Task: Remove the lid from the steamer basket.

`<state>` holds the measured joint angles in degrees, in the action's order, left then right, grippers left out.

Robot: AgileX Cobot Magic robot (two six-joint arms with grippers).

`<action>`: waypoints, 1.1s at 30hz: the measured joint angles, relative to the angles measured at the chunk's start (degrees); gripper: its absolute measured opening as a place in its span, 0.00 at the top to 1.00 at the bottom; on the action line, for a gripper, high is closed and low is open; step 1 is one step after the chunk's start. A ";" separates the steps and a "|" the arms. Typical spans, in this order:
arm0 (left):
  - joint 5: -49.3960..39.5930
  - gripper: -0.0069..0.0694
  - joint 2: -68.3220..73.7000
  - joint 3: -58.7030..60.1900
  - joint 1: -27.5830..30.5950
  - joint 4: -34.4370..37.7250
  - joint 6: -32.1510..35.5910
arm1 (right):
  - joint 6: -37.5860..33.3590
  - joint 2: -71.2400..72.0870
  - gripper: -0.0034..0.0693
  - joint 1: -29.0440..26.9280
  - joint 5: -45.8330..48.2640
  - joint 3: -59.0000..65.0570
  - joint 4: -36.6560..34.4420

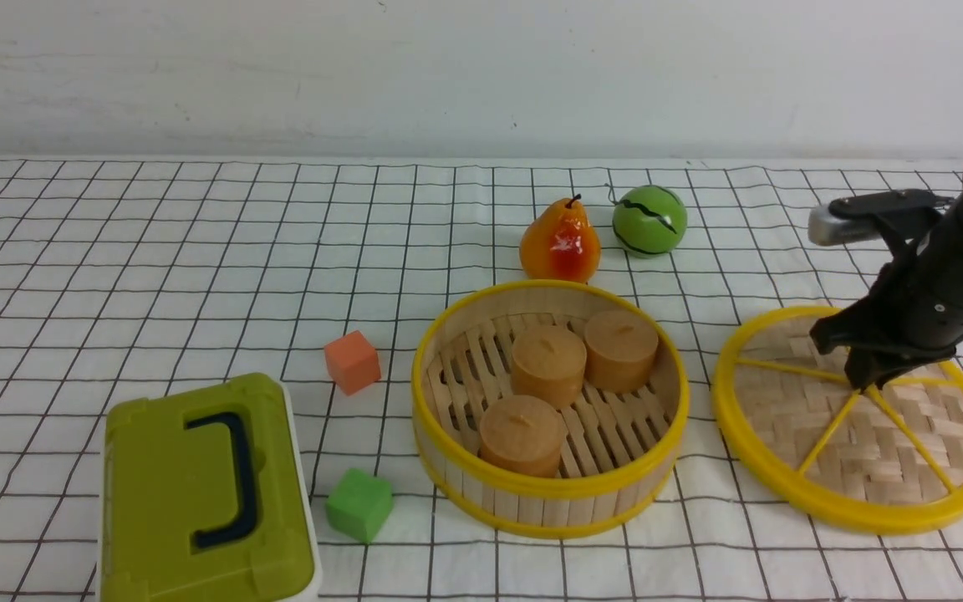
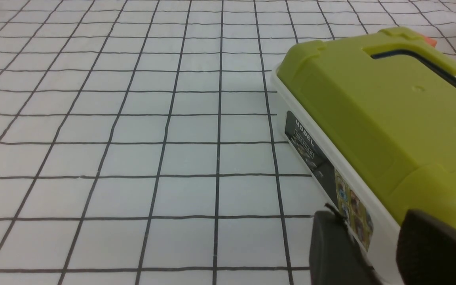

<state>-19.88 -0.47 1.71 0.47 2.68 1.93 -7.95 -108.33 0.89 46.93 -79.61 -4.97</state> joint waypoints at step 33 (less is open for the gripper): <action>0.00 0.60 0.00 0.00 0.00 0.00 0.00 | -3.01 60.77 0.98 0.00 -9.02 29.93 -14.43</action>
<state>-19.88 -0.47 1.71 0.47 2.68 1.93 -10.97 -47.56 0.89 37.91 -49.68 -19.40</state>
